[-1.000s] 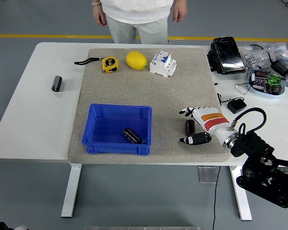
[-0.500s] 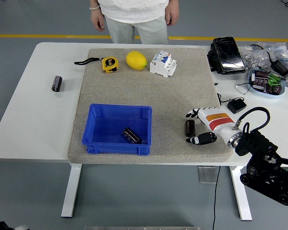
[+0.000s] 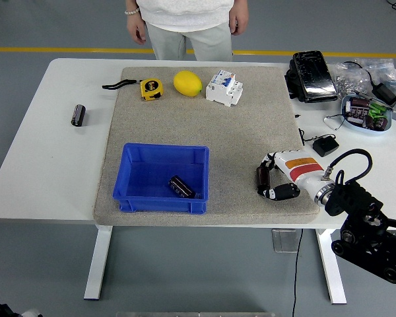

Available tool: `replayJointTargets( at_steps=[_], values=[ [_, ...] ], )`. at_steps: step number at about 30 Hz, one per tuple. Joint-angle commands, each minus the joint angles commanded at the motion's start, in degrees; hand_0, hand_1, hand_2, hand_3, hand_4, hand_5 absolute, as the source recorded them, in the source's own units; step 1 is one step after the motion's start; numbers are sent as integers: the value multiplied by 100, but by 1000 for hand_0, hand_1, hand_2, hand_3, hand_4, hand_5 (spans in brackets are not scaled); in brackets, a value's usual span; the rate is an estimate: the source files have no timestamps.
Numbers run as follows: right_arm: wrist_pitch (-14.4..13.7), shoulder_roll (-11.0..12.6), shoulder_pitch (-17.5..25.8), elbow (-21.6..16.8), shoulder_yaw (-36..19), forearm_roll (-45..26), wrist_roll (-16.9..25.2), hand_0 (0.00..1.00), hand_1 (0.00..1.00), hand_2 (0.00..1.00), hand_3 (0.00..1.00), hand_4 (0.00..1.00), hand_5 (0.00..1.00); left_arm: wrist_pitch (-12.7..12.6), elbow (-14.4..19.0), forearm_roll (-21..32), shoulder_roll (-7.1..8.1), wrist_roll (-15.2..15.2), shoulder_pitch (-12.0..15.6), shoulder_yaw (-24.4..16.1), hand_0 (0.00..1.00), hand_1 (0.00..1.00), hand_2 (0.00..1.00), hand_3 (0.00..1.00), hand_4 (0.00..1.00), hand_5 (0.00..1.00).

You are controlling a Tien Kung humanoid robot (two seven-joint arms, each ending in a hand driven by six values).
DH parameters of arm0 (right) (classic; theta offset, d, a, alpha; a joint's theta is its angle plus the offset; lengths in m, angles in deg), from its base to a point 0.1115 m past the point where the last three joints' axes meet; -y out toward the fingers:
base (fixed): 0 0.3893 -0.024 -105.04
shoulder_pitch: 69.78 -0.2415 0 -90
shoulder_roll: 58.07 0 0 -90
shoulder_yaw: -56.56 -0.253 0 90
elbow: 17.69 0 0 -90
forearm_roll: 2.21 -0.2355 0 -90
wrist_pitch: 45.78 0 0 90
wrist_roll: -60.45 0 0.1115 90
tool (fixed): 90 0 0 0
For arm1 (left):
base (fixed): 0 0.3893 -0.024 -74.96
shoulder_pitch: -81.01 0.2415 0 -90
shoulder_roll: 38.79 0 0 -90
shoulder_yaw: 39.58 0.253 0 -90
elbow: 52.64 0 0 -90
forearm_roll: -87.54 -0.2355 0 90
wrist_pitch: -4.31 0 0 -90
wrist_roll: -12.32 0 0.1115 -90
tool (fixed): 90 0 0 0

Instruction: Pick up the battery,place it into the box

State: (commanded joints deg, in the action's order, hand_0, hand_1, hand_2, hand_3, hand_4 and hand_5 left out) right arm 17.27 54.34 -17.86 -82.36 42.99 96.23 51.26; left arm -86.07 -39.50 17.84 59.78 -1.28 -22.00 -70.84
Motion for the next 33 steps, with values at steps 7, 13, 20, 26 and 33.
replayJointTargets(
  at_steps=[7,13,20,26,33],
  values=[
    [-12,29,-14,-148,-25,21,-28,472,502,515,503,780,213,5,-1,-7,8,-2,-3,-9,742,730,787,625,626,511],
    [-60,61,-105,-464,-78,70,-108,480,502,515,502,779,208,9,-3,-30,13,-5,-5,-23,742,730,787,625,626,511],
    [-262,-101,-286,-931,-115,-94,-143,489,499,513,502,771,197,0,-20,-108,3,0,9,-81,742,729,787,625,626,511],
    [-372,-511,-524,-1253,63,-121,-171,489,502,516,504,776,200,-12,-28,-156,-12,-8,14,-116,742,727,787,625,627,511],
    [-290,-957,-924,-1132,395,-174,-215,498,510,523,510,776,215,-23,-25,-131,3,-16,-14,-98,742,730,790,624,626,511]
  ],
)
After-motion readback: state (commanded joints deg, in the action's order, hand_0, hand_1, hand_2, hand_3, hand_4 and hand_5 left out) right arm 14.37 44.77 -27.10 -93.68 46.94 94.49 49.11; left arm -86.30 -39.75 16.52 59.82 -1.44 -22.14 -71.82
